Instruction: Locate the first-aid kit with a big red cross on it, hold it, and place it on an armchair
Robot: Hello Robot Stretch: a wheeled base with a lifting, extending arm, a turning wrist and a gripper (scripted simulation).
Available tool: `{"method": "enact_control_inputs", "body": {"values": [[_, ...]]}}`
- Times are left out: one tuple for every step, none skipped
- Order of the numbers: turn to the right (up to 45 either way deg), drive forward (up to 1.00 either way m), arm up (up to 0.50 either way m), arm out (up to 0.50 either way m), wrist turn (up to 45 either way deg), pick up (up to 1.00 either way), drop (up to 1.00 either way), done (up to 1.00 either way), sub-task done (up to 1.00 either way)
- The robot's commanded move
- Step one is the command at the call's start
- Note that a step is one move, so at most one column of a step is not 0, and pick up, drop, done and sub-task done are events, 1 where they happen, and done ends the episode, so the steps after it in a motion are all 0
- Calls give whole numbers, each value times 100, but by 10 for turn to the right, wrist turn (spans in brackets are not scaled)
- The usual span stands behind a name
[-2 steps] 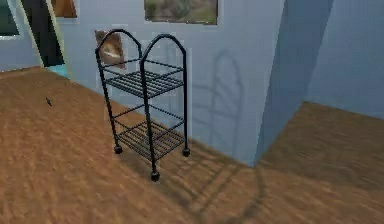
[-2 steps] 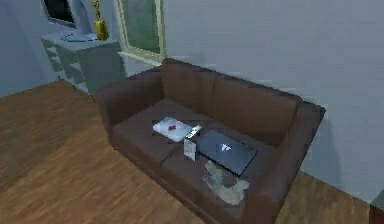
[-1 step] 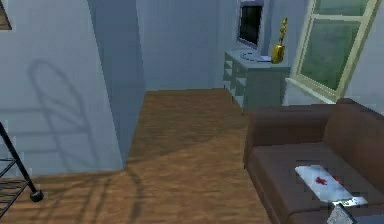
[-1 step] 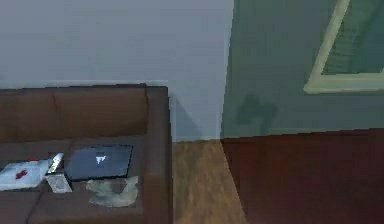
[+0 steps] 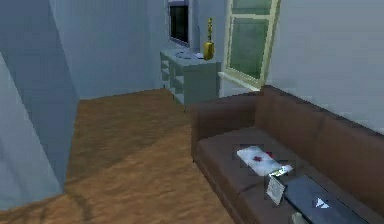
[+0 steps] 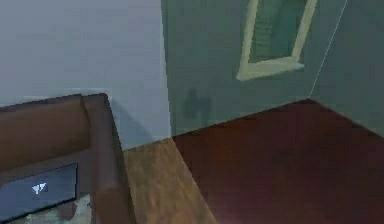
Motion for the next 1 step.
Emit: {"method": "enact_control_inputs", "body": {"values": [[0, 75, 0, 0, 0, 0, 0, 0, 0]]}}
